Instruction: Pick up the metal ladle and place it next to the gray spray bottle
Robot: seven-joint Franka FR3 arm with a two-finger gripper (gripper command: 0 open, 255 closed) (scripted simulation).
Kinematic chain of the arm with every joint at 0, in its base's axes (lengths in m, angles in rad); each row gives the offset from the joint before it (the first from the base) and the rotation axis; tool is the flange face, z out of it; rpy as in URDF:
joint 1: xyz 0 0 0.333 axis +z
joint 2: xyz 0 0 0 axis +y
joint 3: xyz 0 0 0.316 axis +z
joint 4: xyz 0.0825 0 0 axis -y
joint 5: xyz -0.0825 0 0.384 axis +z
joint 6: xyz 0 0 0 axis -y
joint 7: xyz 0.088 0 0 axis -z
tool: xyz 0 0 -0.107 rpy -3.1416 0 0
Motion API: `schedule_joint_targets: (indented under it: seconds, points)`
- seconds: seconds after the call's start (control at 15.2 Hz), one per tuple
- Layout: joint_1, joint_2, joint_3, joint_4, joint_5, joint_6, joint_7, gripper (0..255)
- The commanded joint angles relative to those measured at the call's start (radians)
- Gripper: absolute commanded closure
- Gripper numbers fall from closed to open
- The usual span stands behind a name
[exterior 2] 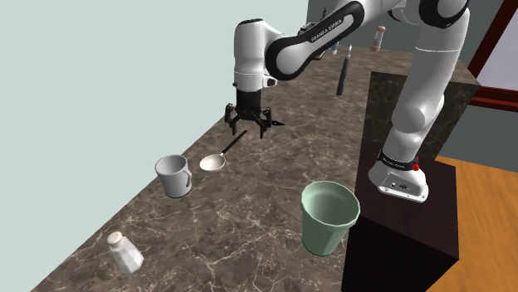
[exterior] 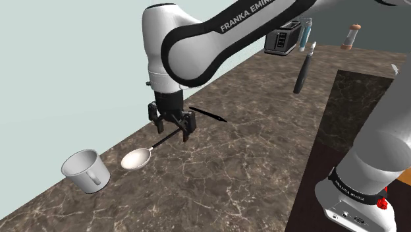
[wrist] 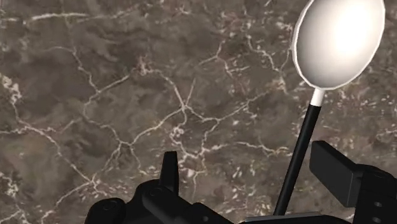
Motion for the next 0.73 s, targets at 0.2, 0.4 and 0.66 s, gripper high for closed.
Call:
schedule_joint_targets:
  seconds: [0.2,0.4,0.66]
  points:
    - [0.13,0.259,-0.085,0.196,-0.23,-0.003,0.293,0]
    - [0.198,0.355,-0.141,0.299,-0.29,-0.022,0.383,0]
    - [0.212,0.383,-0.155,0.282,-0.311,0.019,0.396,0]
